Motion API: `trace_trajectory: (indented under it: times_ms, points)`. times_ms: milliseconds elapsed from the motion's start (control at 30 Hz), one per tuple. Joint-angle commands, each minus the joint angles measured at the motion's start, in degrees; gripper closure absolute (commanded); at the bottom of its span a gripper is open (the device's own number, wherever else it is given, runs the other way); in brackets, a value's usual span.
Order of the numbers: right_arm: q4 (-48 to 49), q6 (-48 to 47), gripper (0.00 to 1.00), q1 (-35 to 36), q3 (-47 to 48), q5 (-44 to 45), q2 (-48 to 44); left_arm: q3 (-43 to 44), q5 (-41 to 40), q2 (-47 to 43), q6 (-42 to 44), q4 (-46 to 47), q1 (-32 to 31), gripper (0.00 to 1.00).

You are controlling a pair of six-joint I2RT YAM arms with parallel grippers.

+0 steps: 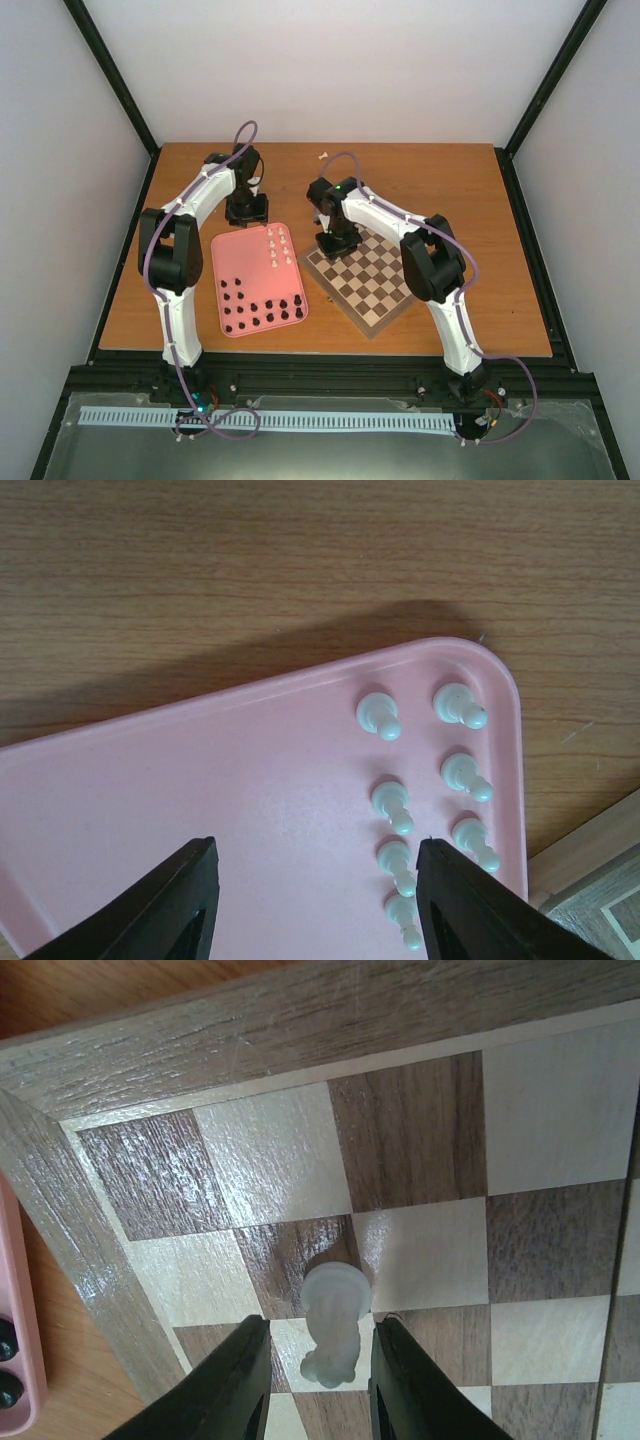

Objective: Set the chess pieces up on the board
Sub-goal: Pick up the chess piece from the chessboard, then place the chess piece on the chessboard.

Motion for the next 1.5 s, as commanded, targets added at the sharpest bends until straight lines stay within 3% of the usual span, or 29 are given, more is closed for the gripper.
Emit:
trace_trajectory:
  times_ms: [0,400,767,1033,1233,1467]
  points:
    - [0.3,-0.4,0.71,-0.3,0.8,0.3,1.0,1.3,0.6,0.7,-0.2,0.7,0.1,0.43]
    - [0.2,0.3,0.87,-0.4,1.0,1.5,0.9,1.3,1.4,0.9,-0.1,0.8,0.1,0.44]
    - [-0.2,2.6,0.90,-2.0,0.6,2.7,-5.2,0.9,1.9,0.5,-0.1,1.0,0.1,0.44]
    - [-0.9,4.0,0.90,-9.2,-7.2,3.8,-16.0,1.2,2.6,0.5,-0.1,1.0,0.1,0.45]
    - [0.3,3.2,0.90,-20.4,-19.4,4.8,-25.5,1.2,2.9,0.6,0.0,1.1,0.1,0.46]
    - [3.0,1.2,0.89,-28.3,-28.2,4.0,-29.0,1.5,3.1,0.2,0.0,0.8,0.1,0.46]
